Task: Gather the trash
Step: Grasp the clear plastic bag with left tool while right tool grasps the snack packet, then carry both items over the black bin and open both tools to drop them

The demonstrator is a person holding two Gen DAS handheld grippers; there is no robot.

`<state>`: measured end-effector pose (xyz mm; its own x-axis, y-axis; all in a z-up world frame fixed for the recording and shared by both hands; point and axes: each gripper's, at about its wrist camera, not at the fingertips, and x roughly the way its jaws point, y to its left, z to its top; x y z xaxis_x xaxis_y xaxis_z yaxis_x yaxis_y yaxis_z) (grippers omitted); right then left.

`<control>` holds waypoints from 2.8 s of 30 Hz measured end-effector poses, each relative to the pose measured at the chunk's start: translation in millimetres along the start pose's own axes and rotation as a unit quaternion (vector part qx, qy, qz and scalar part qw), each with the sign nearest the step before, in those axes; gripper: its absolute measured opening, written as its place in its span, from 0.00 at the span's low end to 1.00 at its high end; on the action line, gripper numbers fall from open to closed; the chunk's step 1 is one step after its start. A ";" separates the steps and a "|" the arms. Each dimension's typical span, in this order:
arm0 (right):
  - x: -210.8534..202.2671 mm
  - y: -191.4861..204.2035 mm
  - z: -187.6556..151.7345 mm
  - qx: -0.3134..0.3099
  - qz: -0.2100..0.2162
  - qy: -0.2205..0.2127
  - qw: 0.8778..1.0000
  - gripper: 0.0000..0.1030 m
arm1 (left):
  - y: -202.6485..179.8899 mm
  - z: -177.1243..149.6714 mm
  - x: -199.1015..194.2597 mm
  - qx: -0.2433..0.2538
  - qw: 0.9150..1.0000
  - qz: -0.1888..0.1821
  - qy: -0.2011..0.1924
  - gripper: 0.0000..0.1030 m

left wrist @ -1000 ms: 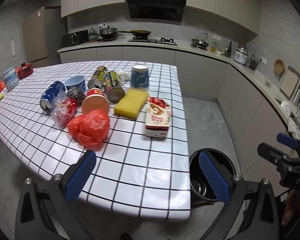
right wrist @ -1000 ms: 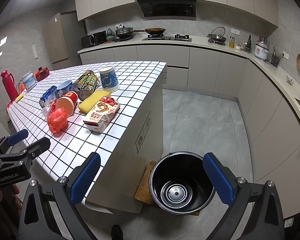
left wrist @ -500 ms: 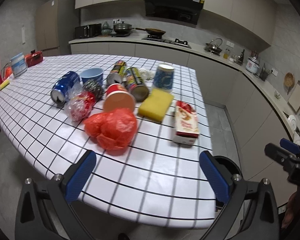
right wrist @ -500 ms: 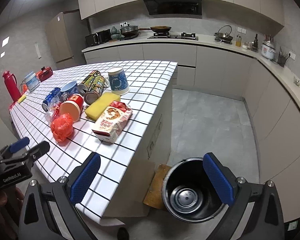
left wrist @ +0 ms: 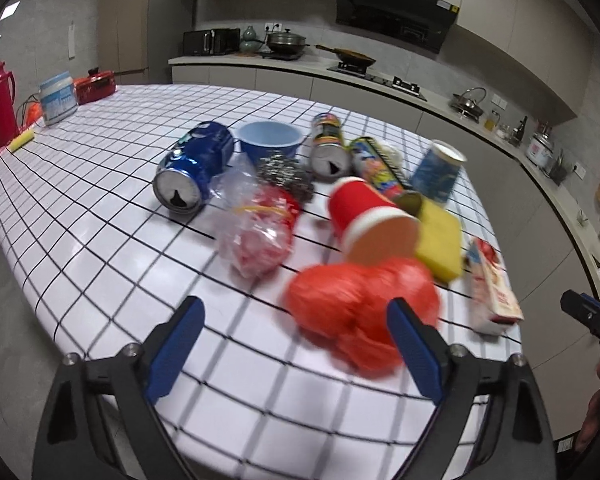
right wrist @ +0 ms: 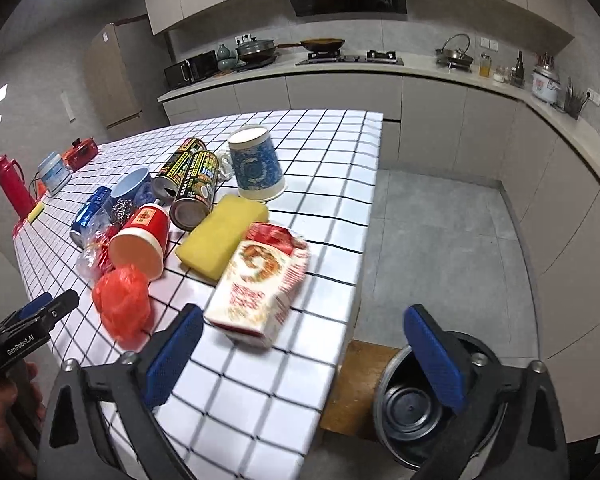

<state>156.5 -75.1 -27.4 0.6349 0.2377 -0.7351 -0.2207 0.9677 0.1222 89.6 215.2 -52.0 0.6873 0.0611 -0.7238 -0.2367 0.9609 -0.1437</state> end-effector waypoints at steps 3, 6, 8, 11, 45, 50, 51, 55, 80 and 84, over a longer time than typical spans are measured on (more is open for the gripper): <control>22.3 12.7 6.2 0.005 -0.004 0.012 1.000 0.81 | 18.1 12.1 16.0 -0.015 1.000 -0.004 0.004 0.87; 40.8 23.9 11.7 0.013 -0.011 0.018 1.000 0.78 | 29.8 27.5 31.1 -0.022 1.000 -0.010 0.004 0.87; 50.8 28.9 14.9 0.016 -0.022 0.021 0.999 0.78 | 31.5 34.8 40.2 -0.018 1.000 -0.016 0.005 0.87; 65.3 31.1 18.2 0.030 -0.031 0.029 0.999 0.78 | 30.4 42.5 58.5 -0.008 1.000 -0.022 0.018 0.83; 46.0 12.4 19.6 0.051 -0.020 0.007 0.998 0.58 | 15.7 51.1 12.0 0.037 0.998 -0.051 -0.027 0.61; 23.5 -6.4 18.4 0.059 -0.021 -0.006 0.998 0.58 | -11.0 51.4 -1.3 0.055 0.996 -0.066 -0.039 0.61; 18.4 -12.0 17.0 0.061 -0.023 -0.008 0.998 0.58 | -15.1 49.9 -3.9 0.057 0.995 -0.070 -0.041 0.61; 2.8 -35.1 9.7 0.070 -0.035 -0.013 0.997 0.58 | -41.8 42.8 -9.9 0.074 0.992 -0.088 -0.042 0.61; -27.4 -192.0 -92.2 0.087 -0.056 0.021 0.994 0.58 | -246.8 -51.6 -4.1 0.179 0.964 -0.192 0.033 0.61; -7.3 -209.6 -106.6 0.075 -0.036 0.036 0.996 0.58 | -270.2 -67.8 2.1 0.181 0.964 -0.189 0.045 0.61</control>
<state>119.2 -288.6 -118.7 0.5891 0.1649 -0.7911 -0.0599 0.9852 0.1607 108.4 -62.6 -60.5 0.6113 -0.3200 -0.7238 0.2854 0.9422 -0.1755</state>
